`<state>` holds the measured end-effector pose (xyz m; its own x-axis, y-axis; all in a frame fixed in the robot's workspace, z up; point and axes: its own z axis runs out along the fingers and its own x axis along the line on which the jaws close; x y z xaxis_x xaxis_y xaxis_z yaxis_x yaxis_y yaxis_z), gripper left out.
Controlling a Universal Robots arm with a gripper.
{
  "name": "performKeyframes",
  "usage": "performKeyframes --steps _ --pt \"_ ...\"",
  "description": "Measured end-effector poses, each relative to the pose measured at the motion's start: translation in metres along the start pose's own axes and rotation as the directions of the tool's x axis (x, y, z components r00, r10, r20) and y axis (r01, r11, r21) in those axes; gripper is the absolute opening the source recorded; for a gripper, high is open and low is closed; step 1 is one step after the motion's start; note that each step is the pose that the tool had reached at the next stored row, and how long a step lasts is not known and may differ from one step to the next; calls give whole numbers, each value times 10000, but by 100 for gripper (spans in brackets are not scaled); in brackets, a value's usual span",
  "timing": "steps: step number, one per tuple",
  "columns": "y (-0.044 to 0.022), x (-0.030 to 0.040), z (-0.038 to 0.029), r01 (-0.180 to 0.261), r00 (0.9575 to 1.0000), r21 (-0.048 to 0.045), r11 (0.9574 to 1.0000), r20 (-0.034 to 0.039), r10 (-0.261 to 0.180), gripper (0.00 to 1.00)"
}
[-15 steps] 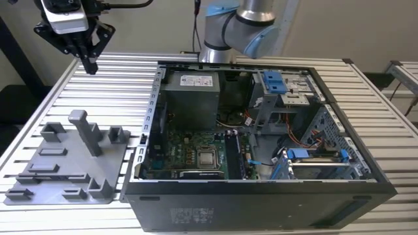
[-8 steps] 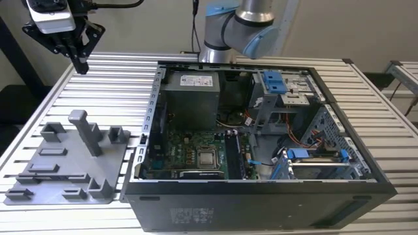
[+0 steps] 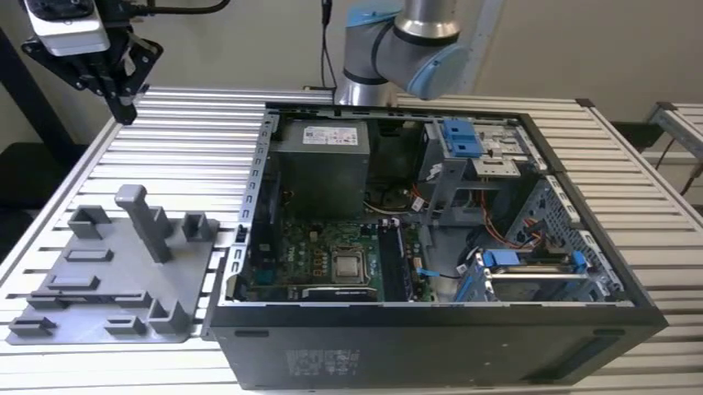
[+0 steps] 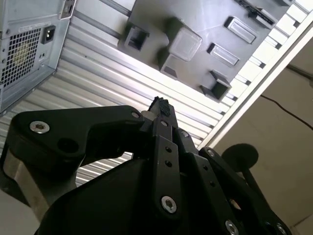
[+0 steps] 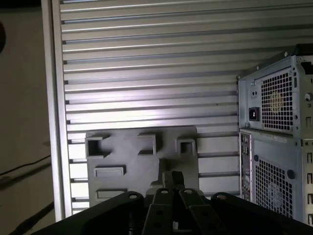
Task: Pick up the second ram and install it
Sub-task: 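Reach for the second ram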
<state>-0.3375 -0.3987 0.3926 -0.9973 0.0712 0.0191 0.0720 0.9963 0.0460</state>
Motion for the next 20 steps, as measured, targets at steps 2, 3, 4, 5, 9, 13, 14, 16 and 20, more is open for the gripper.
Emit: performKeyframes --steps 2,3,4,5,9,13,14,16,20 --pt "-2 28 1 0 10000 0 10000 -7 0 11" --pt "-3 36 1 0 10000 0 10000 -9 0 11" --pt "-3 43 1 0 10000 0 10000 -10 0 11" --pt "-4 51 1 0 10000 1 10000 -12 0 11" --pt "-7 100 1 -1 10000 2 10000 -15 1 11" --pt "-13 177 3 0 10000 1 10000 -15 0 11" --pt "-15 203 4 0 10000 1 10000 -15 0 11" --pt "-18 251 5 0 10000 0 10000 -14 0 11" --pt "-27 375 6 -1 10000 1 10000 -14 1 11"
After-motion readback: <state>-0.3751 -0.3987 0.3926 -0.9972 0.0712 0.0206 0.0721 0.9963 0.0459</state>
